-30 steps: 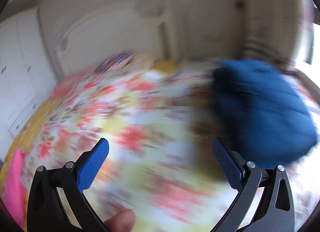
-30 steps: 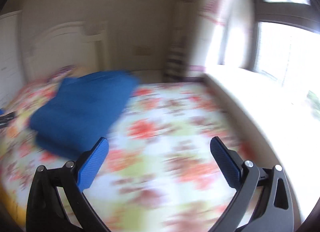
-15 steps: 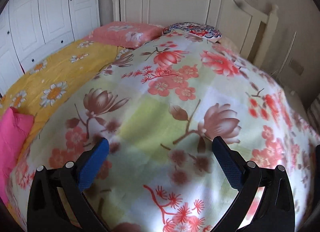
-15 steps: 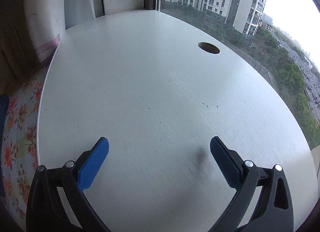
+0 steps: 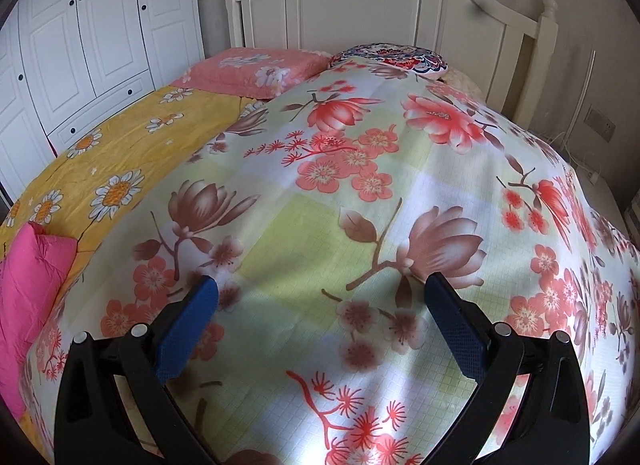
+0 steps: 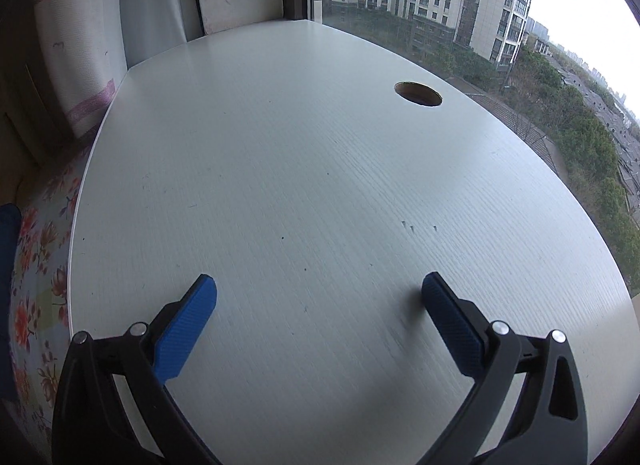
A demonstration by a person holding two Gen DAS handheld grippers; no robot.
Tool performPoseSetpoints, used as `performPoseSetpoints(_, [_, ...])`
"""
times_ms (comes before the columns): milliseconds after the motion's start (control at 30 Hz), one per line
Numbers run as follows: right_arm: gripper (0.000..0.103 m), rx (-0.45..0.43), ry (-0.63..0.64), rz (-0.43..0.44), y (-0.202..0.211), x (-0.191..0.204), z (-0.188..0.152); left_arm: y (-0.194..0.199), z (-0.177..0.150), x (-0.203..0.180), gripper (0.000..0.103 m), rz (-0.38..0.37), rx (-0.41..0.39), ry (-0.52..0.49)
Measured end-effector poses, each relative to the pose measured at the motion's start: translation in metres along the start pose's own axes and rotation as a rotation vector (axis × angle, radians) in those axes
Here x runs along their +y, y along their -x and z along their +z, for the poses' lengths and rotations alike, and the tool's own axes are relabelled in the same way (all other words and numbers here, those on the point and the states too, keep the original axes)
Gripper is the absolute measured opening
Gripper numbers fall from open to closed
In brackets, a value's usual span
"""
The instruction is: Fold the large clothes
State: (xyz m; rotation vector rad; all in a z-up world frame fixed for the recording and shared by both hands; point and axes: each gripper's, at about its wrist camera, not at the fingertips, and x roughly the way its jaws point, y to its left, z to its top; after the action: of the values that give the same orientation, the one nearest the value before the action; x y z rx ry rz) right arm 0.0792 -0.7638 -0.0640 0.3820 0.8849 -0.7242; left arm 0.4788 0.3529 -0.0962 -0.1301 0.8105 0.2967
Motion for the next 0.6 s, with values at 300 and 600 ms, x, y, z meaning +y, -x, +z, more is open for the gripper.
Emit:
performPoseSetpoints(300, [0.101, 0.000, 0.000, 0.000, 0.0007, -0.0008, -0.0006, -0.0009, 0.0000, -0.0001, 0.099, 0.001, 0.001, -0.001])
performPoseSetpoints(600, [0.101, 0.000, 0.000, 0.000, 0.0005, -0.0016, -0.0009, -0.0008, 0.0000, -0.0001, 0.099, 0.000, 0.001, -0.002])
